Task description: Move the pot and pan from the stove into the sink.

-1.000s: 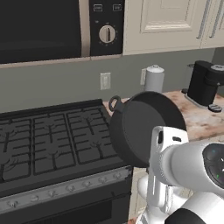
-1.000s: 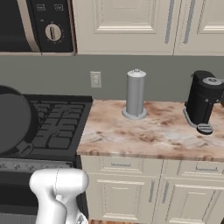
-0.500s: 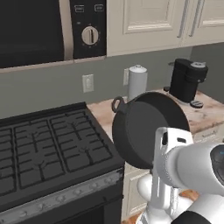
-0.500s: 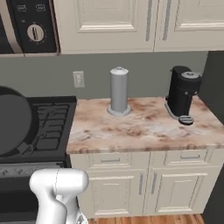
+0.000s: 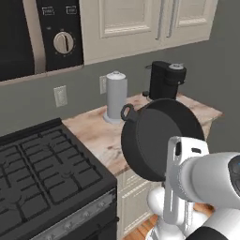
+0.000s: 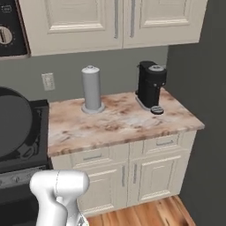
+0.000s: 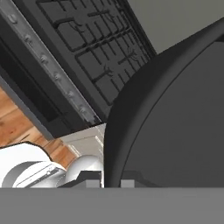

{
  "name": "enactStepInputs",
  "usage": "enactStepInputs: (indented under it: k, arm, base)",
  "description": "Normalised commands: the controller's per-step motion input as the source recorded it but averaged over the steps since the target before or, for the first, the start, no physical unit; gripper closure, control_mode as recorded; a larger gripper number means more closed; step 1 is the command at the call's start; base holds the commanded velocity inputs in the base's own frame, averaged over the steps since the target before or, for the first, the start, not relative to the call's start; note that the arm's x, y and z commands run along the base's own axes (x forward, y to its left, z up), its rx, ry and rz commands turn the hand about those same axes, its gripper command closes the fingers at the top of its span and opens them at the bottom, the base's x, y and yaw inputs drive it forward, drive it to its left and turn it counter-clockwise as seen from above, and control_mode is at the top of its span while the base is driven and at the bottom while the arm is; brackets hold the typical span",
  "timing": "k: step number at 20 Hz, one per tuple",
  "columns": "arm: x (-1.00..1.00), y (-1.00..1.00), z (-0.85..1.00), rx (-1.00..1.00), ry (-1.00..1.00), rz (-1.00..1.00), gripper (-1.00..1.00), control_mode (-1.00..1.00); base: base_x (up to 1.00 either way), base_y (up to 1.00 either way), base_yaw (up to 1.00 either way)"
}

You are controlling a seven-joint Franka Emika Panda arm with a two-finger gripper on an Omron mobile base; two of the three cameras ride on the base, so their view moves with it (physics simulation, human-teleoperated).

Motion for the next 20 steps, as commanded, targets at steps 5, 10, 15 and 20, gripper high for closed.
enactStepInputs:
  k: [5, 10, 15, 20]
  arm:
    - [0.00, 0.00, 0.00, 0.00, 0.00, 0.00, 1.00, 1.00]
    - [0.00, 0.00, 0.00, 0.00, 0.00, 0.00, 1.00, 1.00]
    - [0.00, 0.00, 0.00, 0.00, 0.00, 0.00, 1.00, 1.00]
    - [0.00, 0.00, 0.00, 0.00, 0.00, 0.00, 1.00, 1.00]
  base:
    - [-0.05, -0.13, -0.40]
    - [-0.05, -0.14, -0.40]
    - [-0.08, -0.15, -0.38]
    - [-0.12, -0.23, -0.33]
